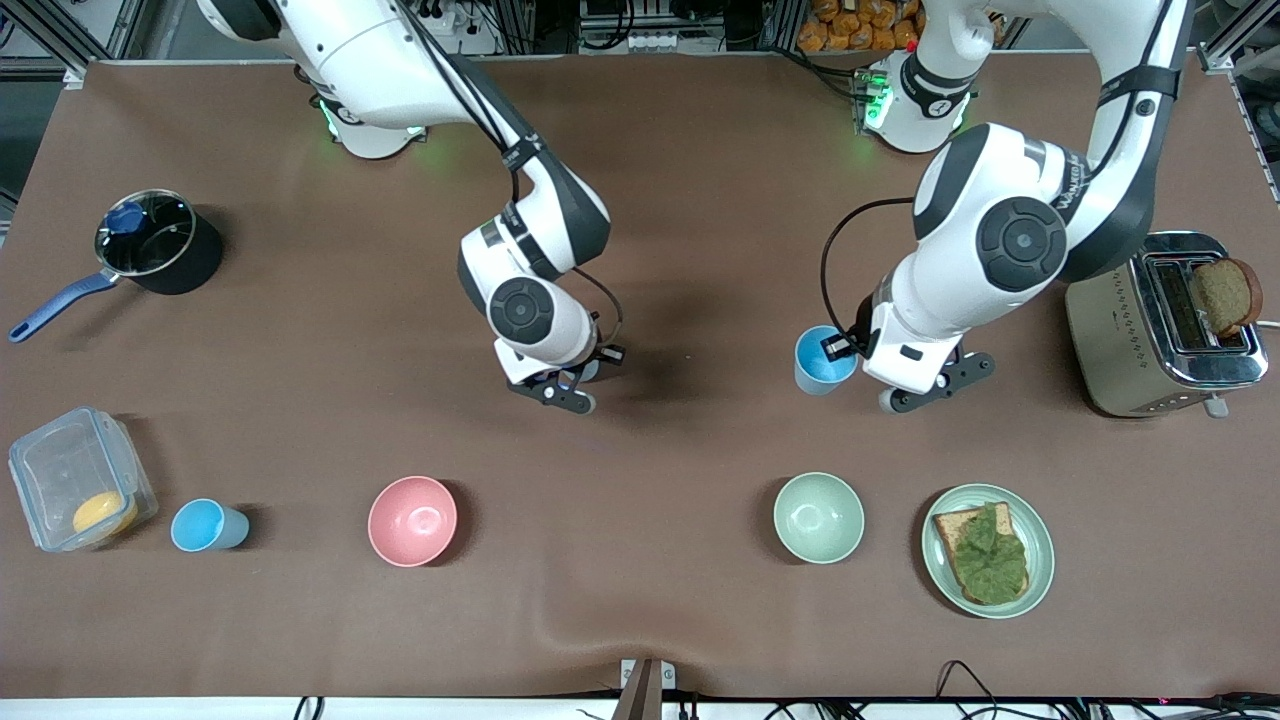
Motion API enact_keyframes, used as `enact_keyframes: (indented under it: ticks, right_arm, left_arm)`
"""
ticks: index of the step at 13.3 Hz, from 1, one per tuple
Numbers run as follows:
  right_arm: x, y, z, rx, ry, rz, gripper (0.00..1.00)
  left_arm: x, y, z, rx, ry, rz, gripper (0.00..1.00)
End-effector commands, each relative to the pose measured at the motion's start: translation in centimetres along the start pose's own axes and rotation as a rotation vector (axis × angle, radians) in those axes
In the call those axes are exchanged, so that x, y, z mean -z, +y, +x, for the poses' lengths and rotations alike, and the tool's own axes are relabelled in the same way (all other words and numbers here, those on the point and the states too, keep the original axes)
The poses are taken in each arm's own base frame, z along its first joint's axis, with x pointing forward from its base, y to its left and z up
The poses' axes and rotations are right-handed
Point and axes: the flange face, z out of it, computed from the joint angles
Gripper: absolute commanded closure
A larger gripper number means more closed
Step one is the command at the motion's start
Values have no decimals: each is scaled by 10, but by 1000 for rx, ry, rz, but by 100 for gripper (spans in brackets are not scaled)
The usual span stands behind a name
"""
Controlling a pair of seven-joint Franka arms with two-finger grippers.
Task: Stack blue cups with both arms
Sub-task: 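Carry both held cups toward the middle of the table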
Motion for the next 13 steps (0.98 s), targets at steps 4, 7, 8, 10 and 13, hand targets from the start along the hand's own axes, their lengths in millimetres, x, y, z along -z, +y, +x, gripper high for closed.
enact_keyframes:
  ticks: [4, 7, 8, 10, 13]
  right_arm:
    - [14, -13, -2, 4, 18, 22, 0]
    - [71, 8, 28, -27, -6, 30, 0]
    - [92, 14, 33, -34, -12, 30, 0]
    - [124, 41, 47, -12, -24, 24, 0]
    - [157, 114, 92, 39, -90, -8, 0]
  left_arm:
    - [14, -2, 10, -9, 11, -26, 100]
    - [11, 9, -1, -9, -3, -32, 100]
    - [5, 21, -11, -27, -8, -30, 100]
    - [-5, 54, -39, -31, -6, -62, 100]
    - [-30, 106, -75, 28, 16, -137, 100]
